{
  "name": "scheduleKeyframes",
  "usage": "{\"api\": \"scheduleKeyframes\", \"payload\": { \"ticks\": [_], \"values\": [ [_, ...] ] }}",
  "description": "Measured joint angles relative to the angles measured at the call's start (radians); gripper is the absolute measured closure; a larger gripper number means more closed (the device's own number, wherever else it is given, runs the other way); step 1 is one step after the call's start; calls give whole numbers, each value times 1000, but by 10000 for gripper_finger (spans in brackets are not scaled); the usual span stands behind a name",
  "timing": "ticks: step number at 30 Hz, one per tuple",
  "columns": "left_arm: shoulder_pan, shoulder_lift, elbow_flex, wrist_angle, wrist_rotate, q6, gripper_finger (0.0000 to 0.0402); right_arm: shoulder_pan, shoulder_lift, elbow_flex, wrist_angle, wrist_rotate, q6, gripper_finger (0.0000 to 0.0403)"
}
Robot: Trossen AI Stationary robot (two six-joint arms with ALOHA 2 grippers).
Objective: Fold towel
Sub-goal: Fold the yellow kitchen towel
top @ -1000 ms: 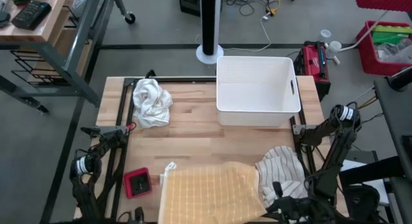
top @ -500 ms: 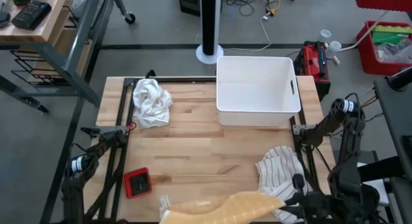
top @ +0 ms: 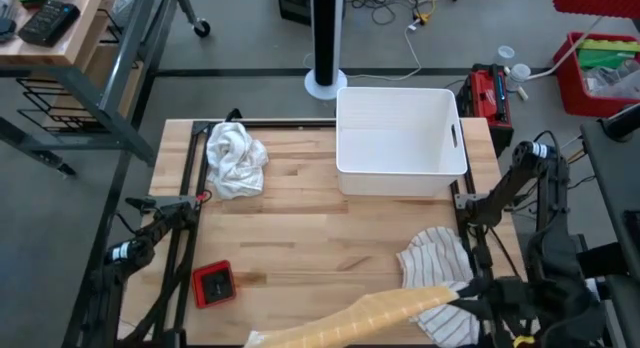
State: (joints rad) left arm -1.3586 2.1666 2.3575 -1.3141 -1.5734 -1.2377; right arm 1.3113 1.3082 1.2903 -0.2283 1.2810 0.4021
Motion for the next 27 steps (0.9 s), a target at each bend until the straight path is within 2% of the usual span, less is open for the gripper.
{"api": "scheduleKeyframes", "payload": {
  "ticks": [8,18,27],
  "values": [
    [0,-102,-38,-14,0,39,401,0,-77,52,-3,-104,-21,403],
    [0,-180,-37,-13,1,189,401,0,-91,30,-20,-102,-103,403],
    [2,-196,-42,-13,2,152,401,-2,-90,14,-324,-24,121,403]
  ]
}}
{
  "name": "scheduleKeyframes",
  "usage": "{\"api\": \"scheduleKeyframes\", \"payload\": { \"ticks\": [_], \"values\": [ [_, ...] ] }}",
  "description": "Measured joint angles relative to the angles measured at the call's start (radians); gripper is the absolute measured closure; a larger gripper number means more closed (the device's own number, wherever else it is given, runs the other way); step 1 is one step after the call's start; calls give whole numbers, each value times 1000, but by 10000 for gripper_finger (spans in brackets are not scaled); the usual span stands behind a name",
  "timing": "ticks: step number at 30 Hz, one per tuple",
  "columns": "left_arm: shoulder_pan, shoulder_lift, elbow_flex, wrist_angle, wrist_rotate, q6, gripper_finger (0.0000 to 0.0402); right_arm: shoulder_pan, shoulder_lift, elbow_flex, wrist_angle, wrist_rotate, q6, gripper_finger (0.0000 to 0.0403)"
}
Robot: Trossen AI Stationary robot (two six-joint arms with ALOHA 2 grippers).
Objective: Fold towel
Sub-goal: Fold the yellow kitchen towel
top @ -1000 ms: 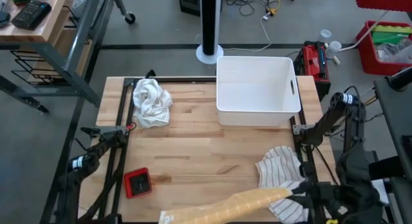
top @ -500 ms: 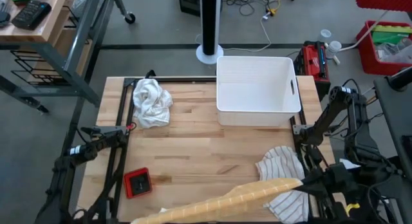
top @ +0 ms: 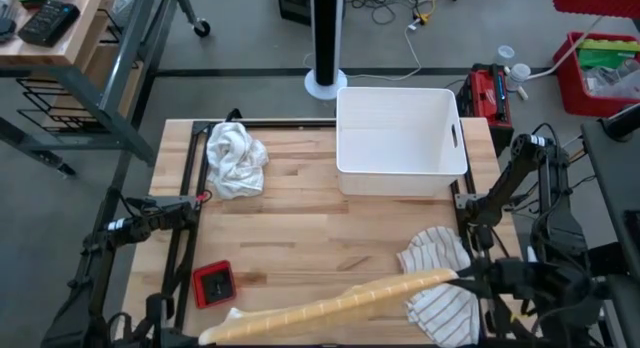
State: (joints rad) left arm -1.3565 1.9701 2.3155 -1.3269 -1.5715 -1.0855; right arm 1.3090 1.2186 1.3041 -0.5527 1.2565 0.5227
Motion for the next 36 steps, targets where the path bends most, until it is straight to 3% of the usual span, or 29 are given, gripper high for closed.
{"api": "scheduleKeyframes", "payload": {
  "ticks": [7,17,30,36],
  "values": [
    [17,4,-31,2,0,-19,401,-1,7,-6,-34,27,26,403],
    [6,4,-210,5,0,-29,401,1,112,-48,-38,-3,-113,403],
    [21,-4,-409,17,-1,-228,401,0,116,-45,-34,56,286,403],
    [27,-5,-447,24,-1,-323,384,0,117,-48,-34,54,315,403]
  ]
}}
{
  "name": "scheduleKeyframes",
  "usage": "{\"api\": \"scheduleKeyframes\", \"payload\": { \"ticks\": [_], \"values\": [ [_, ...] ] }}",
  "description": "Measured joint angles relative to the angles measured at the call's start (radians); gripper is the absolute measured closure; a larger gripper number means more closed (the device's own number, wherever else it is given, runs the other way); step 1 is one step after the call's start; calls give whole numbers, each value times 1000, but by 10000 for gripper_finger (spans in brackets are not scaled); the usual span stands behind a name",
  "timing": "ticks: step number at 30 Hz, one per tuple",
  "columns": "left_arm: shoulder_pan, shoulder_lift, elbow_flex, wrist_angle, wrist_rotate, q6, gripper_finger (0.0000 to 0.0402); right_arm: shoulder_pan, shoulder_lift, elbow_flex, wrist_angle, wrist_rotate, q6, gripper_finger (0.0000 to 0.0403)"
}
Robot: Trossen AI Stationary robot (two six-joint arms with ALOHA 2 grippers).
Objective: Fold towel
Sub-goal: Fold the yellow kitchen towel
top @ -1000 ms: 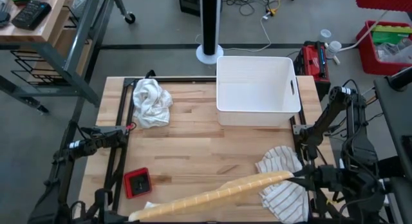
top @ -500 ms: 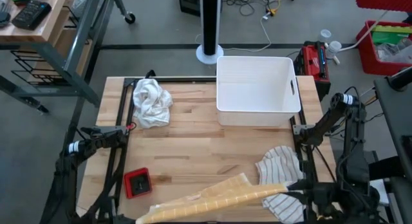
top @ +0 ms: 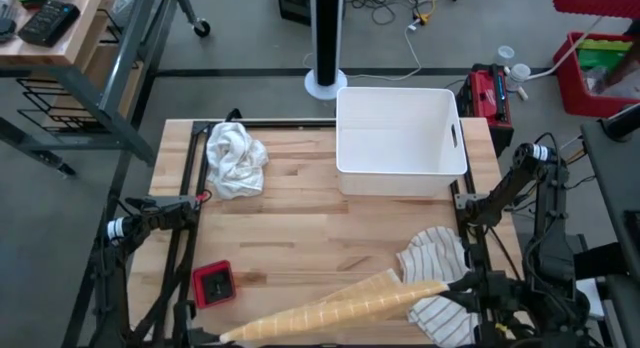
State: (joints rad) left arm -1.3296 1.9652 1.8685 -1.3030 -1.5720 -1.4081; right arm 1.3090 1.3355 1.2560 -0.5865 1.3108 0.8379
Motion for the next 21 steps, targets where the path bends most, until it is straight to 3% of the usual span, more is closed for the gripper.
{"api": "scheduleKeyframes", "payload": {
  "ticks": [9,12,21],
  "values": [
    [2,0,-3,29,3,-36,296,0,4,-2,8,0,0,403],
    [2,-5,5,31,13,-115,276,-1,2,20,51,0,-36,403],
    [2,-15,80,36,7,-136,287,-23,0,139,177,2,-283,403]
  ]
}}
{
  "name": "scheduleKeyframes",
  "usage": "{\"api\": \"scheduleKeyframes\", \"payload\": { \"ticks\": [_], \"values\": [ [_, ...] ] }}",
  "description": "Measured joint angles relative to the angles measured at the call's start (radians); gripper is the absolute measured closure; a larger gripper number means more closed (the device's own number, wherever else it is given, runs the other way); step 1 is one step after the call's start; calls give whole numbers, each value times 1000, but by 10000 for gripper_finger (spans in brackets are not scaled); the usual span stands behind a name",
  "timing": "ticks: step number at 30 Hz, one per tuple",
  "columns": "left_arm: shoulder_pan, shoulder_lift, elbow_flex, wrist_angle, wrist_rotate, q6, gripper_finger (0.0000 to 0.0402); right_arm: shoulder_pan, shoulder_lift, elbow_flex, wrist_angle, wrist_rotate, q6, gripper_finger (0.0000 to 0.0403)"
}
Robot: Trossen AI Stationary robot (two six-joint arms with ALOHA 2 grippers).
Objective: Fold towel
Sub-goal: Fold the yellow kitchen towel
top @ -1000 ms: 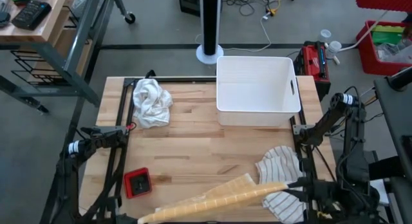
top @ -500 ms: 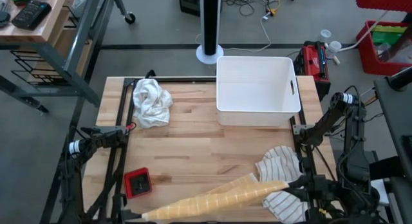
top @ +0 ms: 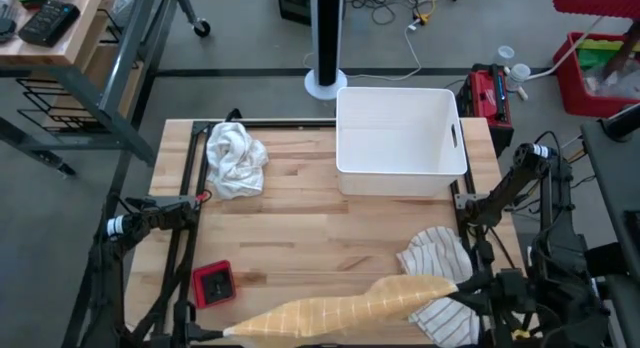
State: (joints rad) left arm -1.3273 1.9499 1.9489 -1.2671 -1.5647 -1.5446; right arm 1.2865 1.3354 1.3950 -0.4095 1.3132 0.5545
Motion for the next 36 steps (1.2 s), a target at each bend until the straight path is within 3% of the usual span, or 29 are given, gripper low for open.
{"api": "scheduleKeyframes", "payload": {
  "ticks": [6,10,15,20,30,36],
  "values": [
    [-7,0,19,40,148,67,307,0,0,85,11,0,-112,403],
    [-12,14,8,60,197,166,316,-11,0,110,27,0,-174,403],
    [-9,29,-42,86,255,166,319,-36,0,116,33,-1,-191,403],
    [-8,40,-170,205,220,175,316,-55,0,121,34,-4,-221,403],
    [13,41,-507,658,112,175,315,-97,0,175,67,-24,-333,403],
    [48,41,-640,880,46,175,315,-119,0,204,155,-67,-443,403]
  ]
}}
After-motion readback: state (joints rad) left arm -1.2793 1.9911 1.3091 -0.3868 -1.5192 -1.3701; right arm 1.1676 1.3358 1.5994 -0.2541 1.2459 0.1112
